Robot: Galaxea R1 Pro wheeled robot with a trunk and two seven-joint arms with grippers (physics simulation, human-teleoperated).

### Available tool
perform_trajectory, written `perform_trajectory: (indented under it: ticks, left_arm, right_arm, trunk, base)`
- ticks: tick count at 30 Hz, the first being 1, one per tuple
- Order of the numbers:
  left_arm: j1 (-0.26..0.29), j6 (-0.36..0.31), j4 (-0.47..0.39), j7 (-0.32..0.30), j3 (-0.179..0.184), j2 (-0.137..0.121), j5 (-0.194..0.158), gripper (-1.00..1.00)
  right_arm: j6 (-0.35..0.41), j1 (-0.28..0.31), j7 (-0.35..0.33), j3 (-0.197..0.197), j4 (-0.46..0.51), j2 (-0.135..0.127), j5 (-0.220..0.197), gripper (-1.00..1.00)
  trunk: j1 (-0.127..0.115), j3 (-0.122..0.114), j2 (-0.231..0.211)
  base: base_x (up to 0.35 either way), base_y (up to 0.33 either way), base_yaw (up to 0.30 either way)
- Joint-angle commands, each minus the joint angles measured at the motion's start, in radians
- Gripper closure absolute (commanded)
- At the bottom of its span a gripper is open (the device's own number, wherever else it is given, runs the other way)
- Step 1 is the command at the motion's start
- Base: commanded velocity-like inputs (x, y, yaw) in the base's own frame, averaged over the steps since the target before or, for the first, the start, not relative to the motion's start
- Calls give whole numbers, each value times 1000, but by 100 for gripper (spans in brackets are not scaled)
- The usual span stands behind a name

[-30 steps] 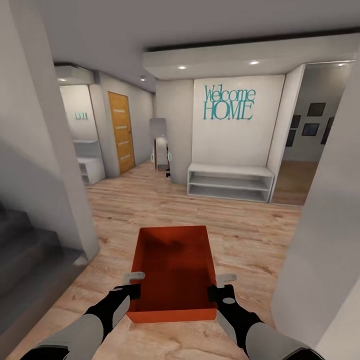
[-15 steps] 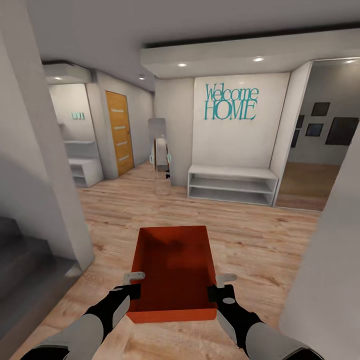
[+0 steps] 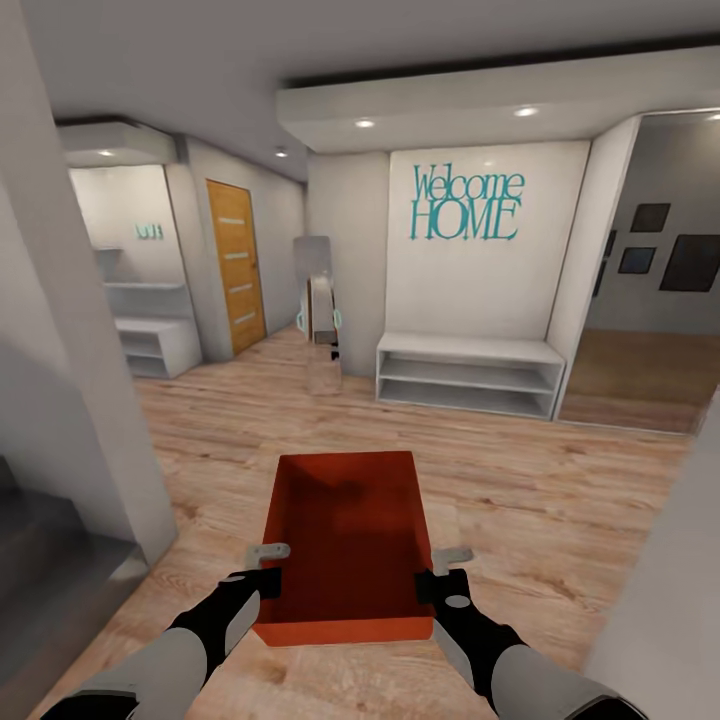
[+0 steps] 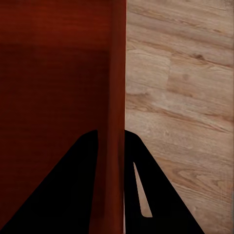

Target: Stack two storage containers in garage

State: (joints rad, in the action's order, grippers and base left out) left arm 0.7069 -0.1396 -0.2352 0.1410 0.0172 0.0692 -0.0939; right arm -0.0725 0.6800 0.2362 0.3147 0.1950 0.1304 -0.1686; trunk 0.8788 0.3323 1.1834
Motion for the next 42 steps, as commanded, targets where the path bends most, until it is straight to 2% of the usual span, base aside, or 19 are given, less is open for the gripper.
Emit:
perform_trajectory:
  ticks: [1,20,35,42]
  left_arm:
    - [0,72,-6,9,-29,-3,13,100]
    - [0,74,-6,9,-29,-5,13,100]
    - [0,74,-6,9,-29,-5,13,100]
    - [0,74,-6,9,-29,-4,13,100]
  right_arm:
    - [-7,1,8,-45,-3,-11,-85,100]
    - [-8,1,8,-45,-5,-9,-85,100]
    - [-6,1,9,-46,-5,-11,-85,100]
    - [-8,1,9,-46,-5,-11,-85,100]
  trunk:
    - [1,1,1]
    - [1,1,1]
    - [1,1,1]
    - [1,1,1]
  base:
    - [322,0,0]
    - [322,0,2]
    - [322,0,230]
    - [322,0,34]
